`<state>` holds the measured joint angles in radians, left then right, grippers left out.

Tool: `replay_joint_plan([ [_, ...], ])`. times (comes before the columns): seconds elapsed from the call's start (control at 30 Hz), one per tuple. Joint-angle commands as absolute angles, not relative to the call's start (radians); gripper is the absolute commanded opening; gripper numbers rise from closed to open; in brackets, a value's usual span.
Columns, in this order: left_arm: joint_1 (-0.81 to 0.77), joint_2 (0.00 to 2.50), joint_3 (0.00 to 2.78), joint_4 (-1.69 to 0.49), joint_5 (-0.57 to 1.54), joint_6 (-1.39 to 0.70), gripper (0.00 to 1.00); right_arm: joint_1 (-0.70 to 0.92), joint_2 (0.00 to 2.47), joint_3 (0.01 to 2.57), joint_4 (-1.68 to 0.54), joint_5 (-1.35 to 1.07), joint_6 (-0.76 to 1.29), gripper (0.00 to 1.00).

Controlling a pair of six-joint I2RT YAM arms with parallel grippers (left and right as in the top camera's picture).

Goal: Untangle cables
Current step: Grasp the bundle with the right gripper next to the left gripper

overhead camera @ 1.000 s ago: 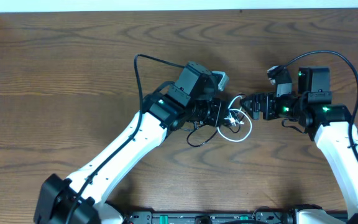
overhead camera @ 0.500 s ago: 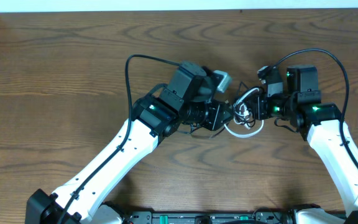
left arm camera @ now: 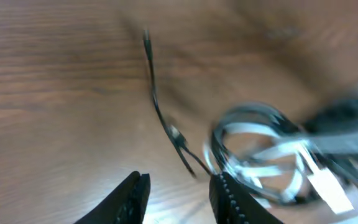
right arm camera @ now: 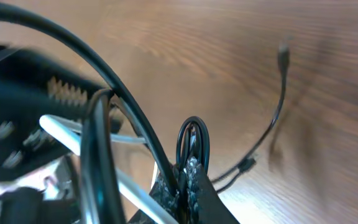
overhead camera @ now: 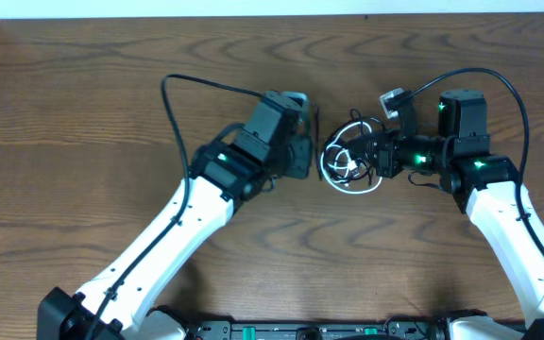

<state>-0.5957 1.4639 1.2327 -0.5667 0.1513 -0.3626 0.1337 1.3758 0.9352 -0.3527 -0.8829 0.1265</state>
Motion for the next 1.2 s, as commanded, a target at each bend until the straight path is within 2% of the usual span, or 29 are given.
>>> replay_joint_plan([
  [0.0, -0.558, 1.452, 1.235, -0.557, 0.194, -0.398, 0.38, 0.132, 1.376, 0.952, -0.347, -0.979, 0.134, 0.01],
  [0.23, -0.526, 1.452, 1.234, -0.535, 0.319, -0.393, 0.40, 0.132, 1.376, 0.952, -0.332, -1.048, 0.134, 0.01],
  [0.43, -0.526, 1.453, 1.235, -0.490, 0.547, -0.348, 0.42, 0.132, 1.376, 0.952, -0.301, -1.084, 0.134, 0.01],
  [0.9, -0.527, 1.515, 1.225, -0.515, 0.549, -0.347, 0.42, 0.132, 1.376, 0.952, -0.243, -1.144, 0.165, 0.01],
  [1.17, -0.527, 1.515, 1.225, -0.522, 0.444, -0.345, 0.42, 0.132, 1.376, 0.952, -0.243, -1.144, 0.165, 0.01],
])
